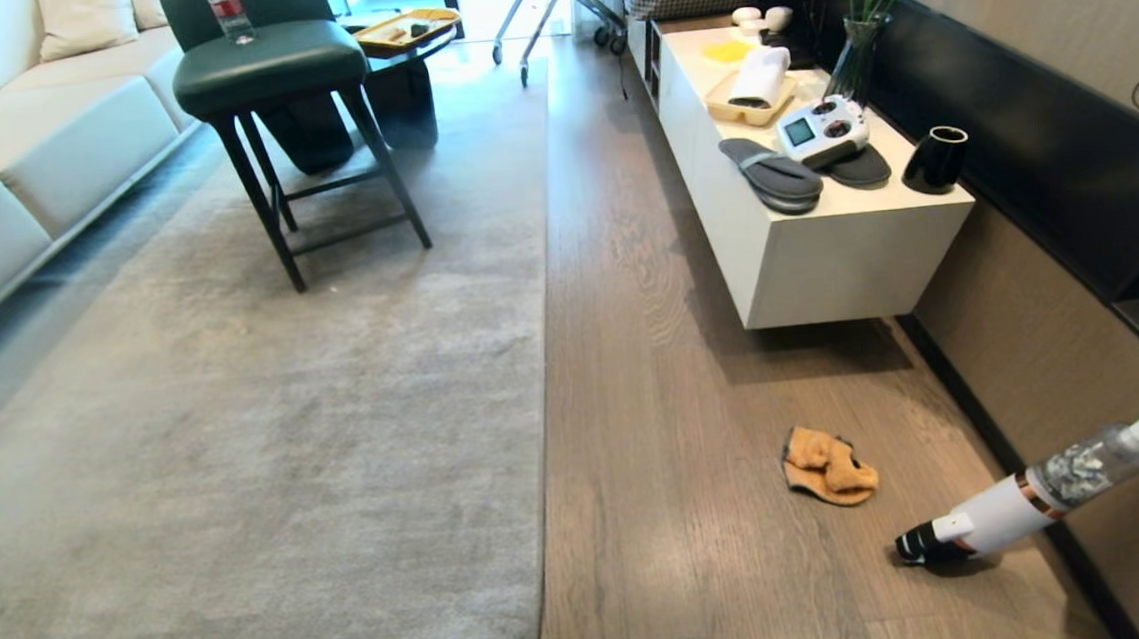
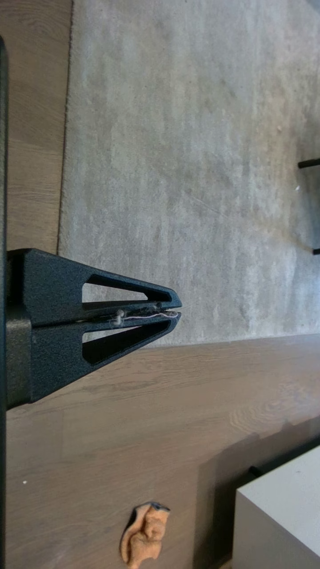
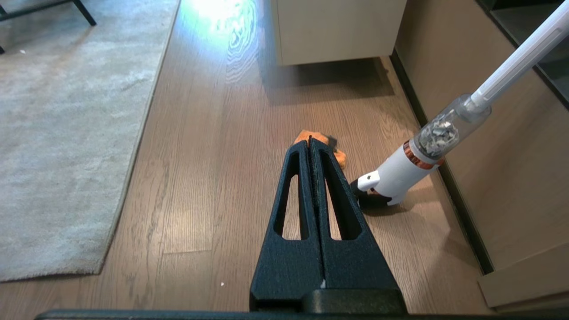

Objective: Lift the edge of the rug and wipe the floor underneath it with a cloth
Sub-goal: Pick up the rag

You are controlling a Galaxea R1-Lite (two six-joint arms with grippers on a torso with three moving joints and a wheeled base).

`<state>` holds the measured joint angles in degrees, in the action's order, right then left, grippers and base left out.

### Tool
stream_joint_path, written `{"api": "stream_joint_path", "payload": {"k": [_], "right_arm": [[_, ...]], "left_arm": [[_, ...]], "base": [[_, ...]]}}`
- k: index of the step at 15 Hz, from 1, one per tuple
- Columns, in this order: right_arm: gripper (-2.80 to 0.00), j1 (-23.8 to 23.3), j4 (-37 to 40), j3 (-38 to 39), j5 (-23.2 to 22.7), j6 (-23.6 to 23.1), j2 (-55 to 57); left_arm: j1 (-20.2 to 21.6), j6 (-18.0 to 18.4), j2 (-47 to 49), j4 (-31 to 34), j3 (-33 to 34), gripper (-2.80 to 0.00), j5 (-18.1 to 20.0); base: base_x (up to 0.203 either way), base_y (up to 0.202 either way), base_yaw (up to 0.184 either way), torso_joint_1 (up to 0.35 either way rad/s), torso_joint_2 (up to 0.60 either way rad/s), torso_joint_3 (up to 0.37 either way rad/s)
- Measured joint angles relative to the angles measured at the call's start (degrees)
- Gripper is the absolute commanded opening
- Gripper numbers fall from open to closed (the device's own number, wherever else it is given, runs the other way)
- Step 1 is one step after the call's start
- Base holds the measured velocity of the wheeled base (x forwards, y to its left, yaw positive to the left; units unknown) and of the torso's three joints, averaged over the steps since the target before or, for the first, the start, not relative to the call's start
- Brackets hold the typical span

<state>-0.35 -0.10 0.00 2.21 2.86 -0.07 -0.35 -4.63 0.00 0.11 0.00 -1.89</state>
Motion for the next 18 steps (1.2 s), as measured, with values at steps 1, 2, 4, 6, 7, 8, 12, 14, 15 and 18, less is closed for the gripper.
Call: {"api": "stream_joint_path", "payload": {"k": [1, 2, 4, 6, 7, 8, 12, 14, 15, 18], "right_arm": [[-2.80, 0.00, 0.00, 0.00, -0.01, 0.02, 0.00], [-2.80, 0.00, 0.02, 0.00, 0.00, 0.02, 0.00], [-2.80, 0.00, 0.02, 0.00, 0.00, 0.00, 0.00], [-2.80, 0.00, 0.06, 0.00, -0.01, 0.01, 0.00], [-2.80, 0.00, 0.02, 0.00, -0.03, -0.02, 0.00], [-2.80, 0.00, 0.02, 0.00, -0.01, 0.01, 0.00], [-2.80, 0.00, -0.01, 0.00, 0.00, -0.02, 0.00], [-2.80, 0.00, 0.00, 0.00, 0.00, 0.02, 0.00], [-2.80, 0.00, 0.01, 0.00, 0.00, 0.00, 0.00], [-2.80, 0.00, 0.00, 0.00, -0.01, 0.02, 0.00]], "left_arm": [[0.02, 0.01, 0.00, 0.00, 0.00, -2.80, 0.02], [0.02, 0.01, 0.00, 0.00, 0.00, -2.80, -0.01], [0.02, -0.05, 0.00, -0.01, 0.00, -2.80, -0.01], [0.02, -0.08, 0.00, -0.06, 0.00, -2.80, -0.01], [0.02, -0.07, 0.00, -0.01, 0.00, -2.80, 0.00], [0.02, -0.07, 0.00, -0.04, 0.00, -2.80, -0.01], [0.02, -0.06, 0.00, -0.04, 0.00, -2.80, -0.03], [0.00, -0.05, 0.00, -0.04, 0.00, -2.80, -0.01], [0.00, -0.08, 0.00, -0.04, 0.00, -2.80, -0.01], [0.00, -0.08, 0.00, -0.03, 0.00, -2.80, -0.01]], "base": [[0.000, 0.000, 0.000, 0.002, 0.00, -0.185], [0.000, 0.000, 0.000, 0.007, 0.00, -0.193], [0.000, 0.000, 0.000, 0.004, 0.00, -0.193], [0.000, 0.000, 0.000, 0.006, 0.00, -0.196], [0.000, 0.000, 0.000, -0.001, 0.01, -0.204], [0.000, 0.000, 0.000, 0.012, 0.01, -0.203], [0.000, 0.000, 0.000, 0.003, 0.00, -0.199], [0.000, 0.000, 0.000, 0.005, 0.00, -0.199], [0.000, 0.000, 0.000, 0.002, 0.00, -0.198], [0.000, 0.000, 0.000, 0.003, 0.01, -0.190]]}}
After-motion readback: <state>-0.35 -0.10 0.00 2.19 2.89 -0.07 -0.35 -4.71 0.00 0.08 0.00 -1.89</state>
